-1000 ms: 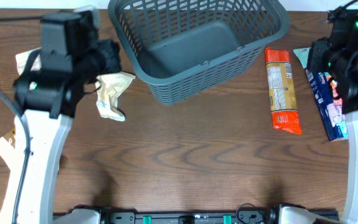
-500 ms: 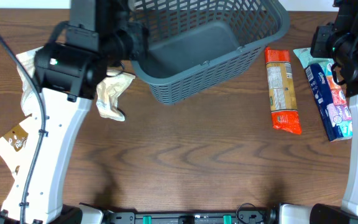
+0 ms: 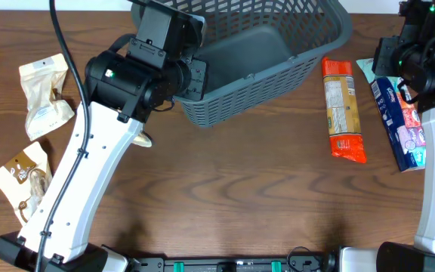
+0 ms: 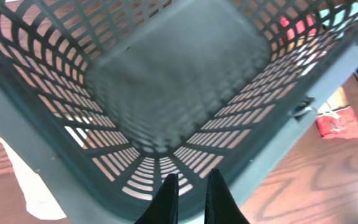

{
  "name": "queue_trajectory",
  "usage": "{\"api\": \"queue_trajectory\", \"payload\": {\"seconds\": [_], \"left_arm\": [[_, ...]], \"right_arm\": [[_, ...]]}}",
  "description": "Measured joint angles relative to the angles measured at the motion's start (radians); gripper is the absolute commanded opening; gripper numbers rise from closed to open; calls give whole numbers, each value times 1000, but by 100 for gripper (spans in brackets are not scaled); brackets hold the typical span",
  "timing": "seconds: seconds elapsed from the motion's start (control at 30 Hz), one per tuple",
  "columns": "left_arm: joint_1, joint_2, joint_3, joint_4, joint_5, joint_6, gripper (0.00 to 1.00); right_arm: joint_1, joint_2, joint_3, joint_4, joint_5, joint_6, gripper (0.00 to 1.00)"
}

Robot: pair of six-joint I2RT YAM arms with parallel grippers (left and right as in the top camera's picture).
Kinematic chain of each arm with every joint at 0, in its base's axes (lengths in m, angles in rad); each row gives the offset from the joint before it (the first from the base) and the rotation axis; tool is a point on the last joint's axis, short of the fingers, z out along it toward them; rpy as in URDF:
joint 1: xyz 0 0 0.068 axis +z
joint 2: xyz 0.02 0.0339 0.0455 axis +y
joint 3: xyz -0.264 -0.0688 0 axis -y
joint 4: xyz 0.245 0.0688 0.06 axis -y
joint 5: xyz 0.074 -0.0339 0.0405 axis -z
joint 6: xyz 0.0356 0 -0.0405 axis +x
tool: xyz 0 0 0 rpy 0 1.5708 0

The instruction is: Pack container

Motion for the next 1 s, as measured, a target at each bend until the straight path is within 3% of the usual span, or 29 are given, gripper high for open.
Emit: {"api": "queue_trajectory", "payload": {"seconds": [1.0], "left_arm": [[2,7,0,13,-59,16,6]], "right_arm": [[0,10,1,69,-60,-23,1]]}}
